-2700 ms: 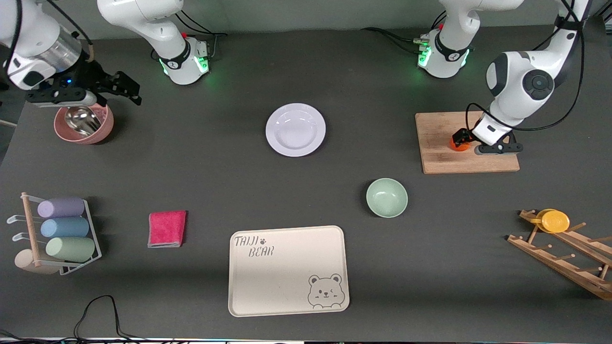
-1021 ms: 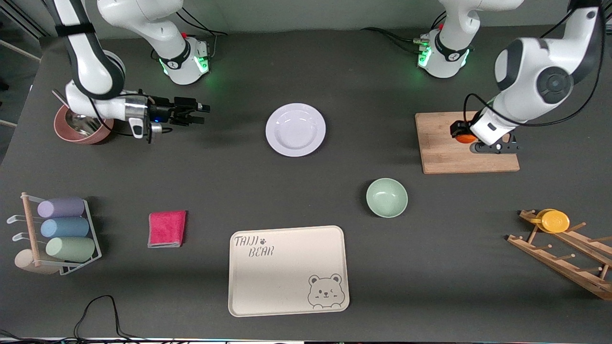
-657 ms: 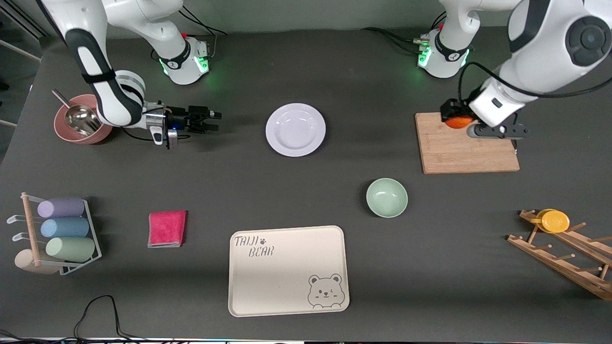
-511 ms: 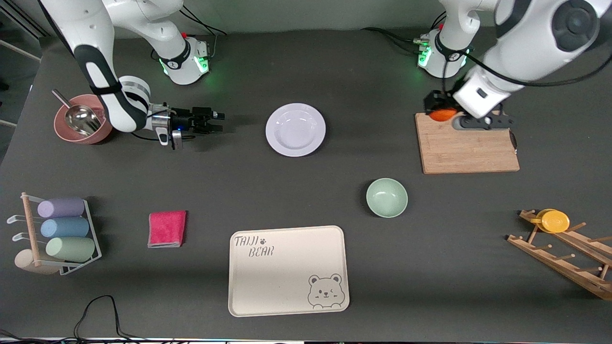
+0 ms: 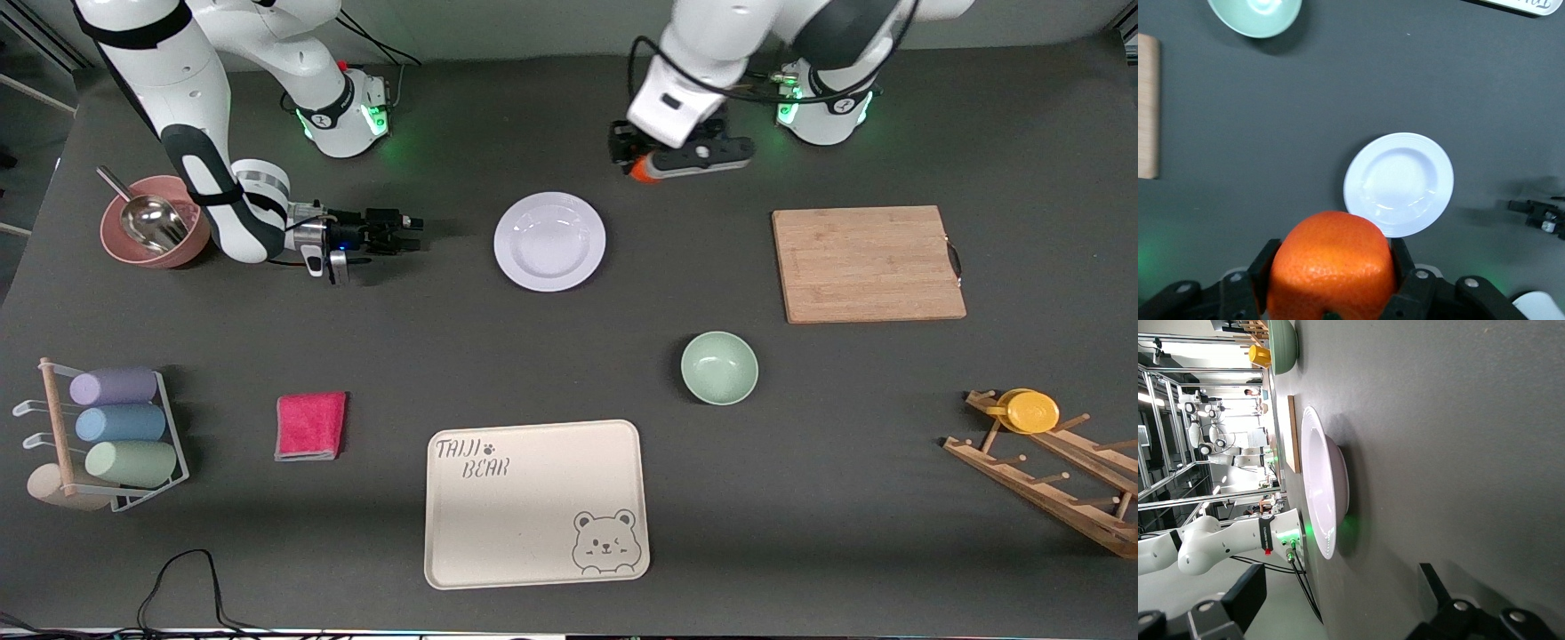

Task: Place orange and plate with both arms
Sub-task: 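Carry the orange with the left gripper over the white plate, then lower the orange onto the plate and open the left gripper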

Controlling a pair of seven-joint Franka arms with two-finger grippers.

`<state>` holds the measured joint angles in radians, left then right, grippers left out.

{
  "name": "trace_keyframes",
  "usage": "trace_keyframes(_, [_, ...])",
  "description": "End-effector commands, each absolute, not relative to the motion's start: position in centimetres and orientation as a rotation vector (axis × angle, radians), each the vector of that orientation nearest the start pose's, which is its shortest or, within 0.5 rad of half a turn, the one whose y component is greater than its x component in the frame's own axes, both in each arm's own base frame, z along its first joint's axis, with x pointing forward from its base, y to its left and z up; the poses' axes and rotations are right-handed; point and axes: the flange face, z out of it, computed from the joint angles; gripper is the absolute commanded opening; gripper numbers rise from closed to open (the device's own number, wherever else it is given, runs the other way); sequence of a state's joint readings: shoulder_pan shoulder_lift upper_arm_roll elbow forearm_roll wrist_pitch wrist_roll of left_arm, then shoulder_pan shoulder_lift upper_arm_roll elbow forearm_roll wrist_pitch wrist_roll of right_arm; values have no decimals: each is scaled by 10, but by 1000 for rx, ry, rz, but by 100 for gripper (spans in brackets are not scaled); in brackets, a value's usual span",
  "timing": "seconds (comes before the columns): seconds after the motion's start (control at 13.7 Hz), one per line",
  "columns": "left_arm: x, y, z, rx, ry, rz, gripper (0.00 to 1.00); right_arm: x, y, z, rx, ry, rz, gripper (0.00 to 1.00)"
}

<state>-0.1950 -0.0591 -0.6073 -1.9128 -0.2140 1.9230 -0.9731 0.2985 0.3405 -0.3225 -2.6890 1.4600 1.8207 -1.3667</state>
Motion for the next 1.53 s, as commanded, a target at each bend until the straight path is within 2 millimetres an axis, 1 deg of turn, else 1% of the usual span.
trace_keyframes(0.0, [348,-466,493,-3228,-440,65,0,318,60,112,-1925,7,86,100])
trace_keyframes(0.15, [339,-491,465,-3225,-437,26,0,317,59,110,-1927,12,93,99])
trace_keyframes(0.22, [336,-501,448,-3215,-449,-1,0,318,59,109,-1927,10,92,97])
trace_keyframes(0.36, [328,-515,414,-3157,-482,-50,0,319,59,109,-1927,10,93,87])
trace_keyframes(0.58, [312,-535,363,-3099,-538,-106,0,319,58,109,-1927,11,91,61])
trace_keyframes(0.66, [307,-542,341,-3078,-549,-126,0,319,59,109,-1927,10,92,55])
trace_keyframes(0.73, [304,-547,321,-3060,-553,-147,0,319,59,109,-1927,8,91,51])
trace_keyframes(0.8, [296,-556,306,-3062,-523,-161,0,319,59,109,-1927,10,92,50])
trace_keyframes(0.88, [293,-561,292,-3065,-483,-156,0,319,59,109,-1927,8,91,47])
trace_keyframes(0.95, [291,-565,278,-3067,-441,-150,0,319,59,109,-1927,8,91,47])
trace_keyframes(1.17, [289,-582,262,-3131,-416,-93,0,319,59,109,-1928,8,92,46])
trace_keyframes(1.31, [287,-586,253,-3157,-400,-74,0,321,58,104,-1934,1,94,46])
trace_keyframes(1.46, [289,-586,240,-3164,-398,-50,0,321,56,95,-1940,-43,72,46])
